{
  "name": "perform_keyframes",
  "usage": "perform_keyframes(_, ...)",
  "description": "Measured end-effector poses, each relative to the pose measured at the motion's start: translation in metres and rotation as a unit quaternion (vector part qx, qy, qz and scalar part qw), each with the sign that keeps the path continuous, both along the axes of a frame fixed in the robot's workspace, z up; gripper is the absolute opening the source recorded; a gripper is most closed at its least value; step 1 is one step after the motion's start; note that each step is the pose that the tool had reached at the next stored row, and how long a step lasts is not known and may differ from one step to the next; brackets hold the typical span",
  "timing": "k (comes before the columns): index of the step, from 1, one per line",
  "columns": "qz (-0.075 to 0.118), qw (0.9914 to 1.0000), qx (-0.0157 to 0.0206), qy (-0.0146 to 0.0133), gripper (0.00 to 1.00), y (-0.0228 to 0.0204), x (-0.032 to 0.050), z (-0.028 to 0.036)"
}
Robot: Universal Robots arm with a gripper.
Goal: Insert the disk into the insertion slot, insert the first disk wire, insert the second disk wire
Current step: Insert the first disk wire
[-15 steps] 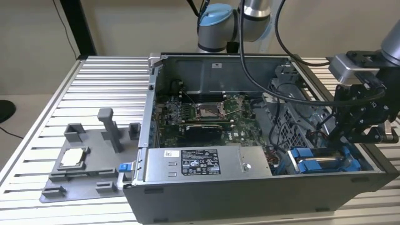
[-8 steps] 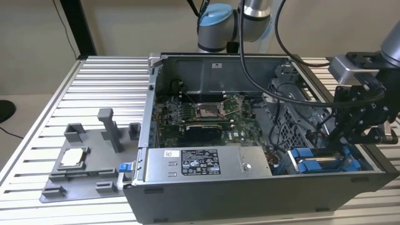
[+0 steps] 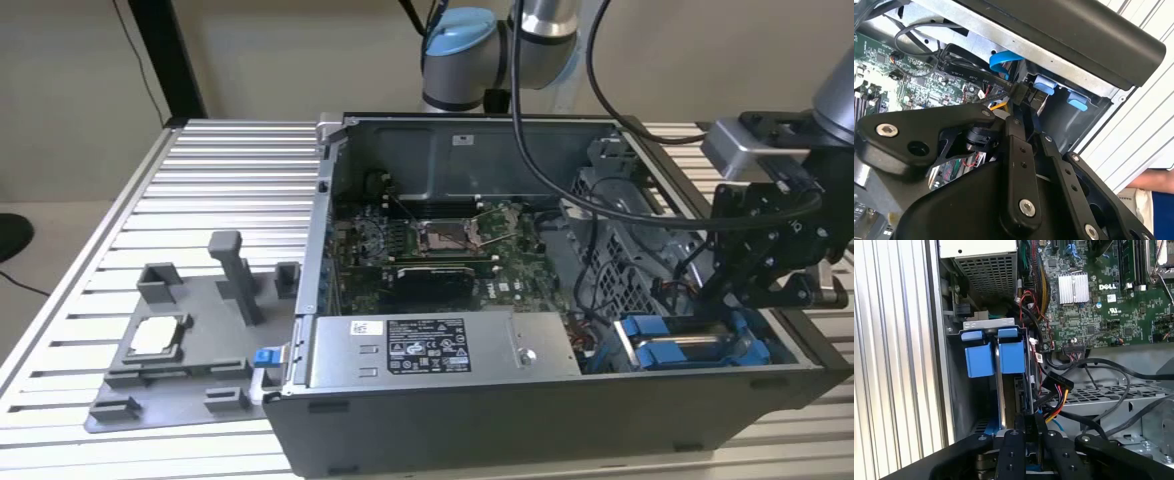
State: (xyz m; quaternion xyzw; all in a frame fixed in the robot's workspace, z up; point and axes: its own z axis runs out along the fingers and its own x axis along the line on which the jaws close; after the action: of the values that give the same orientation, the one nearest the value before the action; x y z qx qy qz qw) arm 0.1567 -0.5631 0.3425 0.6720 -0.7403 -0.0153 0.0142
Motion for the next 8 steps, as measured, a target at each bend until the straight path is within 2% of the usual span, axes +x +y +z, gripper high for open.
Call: perform_keyframes(8,0.008,0.99997,0.0001,0.0000,0.00,-0.0005,0.0003,-0.0007)
